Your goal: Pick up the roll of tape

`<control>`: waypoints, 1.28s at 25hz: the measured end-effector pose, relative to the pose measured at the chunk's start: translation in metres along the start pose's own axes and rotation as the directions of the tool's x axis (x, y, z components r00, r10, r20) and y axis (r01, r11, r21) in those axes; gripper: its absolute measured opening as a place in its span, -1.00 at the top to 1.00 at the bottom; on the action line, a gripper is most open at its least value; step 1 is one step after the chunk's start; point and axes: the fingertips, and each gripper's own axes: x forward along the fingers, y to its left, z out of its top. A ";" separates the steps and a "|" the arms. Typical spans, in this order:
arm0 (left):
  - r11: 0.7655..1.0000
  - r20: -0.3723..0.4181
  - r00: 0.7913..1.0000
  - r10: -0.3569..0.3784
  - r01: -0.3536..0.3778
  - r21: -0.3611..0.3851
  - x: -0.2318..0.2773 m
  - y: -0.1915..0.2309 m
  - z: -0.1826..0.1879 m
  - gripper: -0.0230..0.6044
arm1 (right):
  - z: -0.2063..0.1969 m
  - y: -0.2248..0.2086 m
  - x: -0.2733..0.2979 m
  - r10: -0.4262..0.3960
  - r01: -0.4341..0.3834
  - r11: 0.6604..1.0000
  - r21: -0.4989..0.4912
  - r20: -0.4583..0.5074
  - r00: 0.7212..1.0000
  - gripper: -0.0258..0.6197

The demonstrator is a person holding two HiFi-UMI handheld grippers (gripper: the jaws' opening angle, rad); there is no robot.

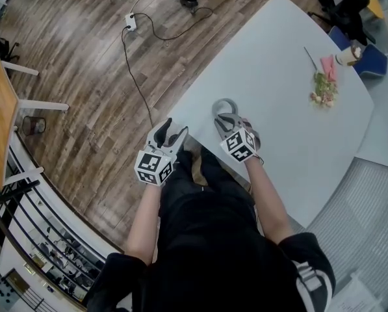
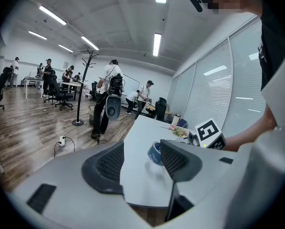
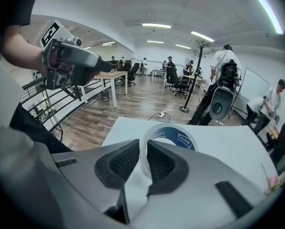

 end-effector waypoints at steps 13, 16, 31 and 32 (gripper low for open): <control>1.000 0.040 0.999 -0.004 0.003 0.023 0.004 -0.008 0.023 0.17 | 0.022 -0.017 -0.032 -0.046 0.046 0.999 0.001 0.072 0.996 0.73; 0.999 0.049 0.999 -0.006 0.004 0.033 0.007 -0.010 0.030 0.17 | 0.025 -0.024 -0.036 -0.058 0.057 0.998 0.009 0.085 0.995 0.73; 0.998 0.077 0.997 0.009 -0.014 0.065 0.016 -0.012 0.060 0.17 | 0.054 -0.057 -0.054 -0.108 0.106 0.994 0.021 0.165 0.980 0.73; 0.998 0.076 0.997 0.010 -0.015 0.068 0.016 -0.012 0.060 0.17 | 0.055 -0.058 -0.055 -0.110 0.107 0.994 0.023 0.166 0.980 0.73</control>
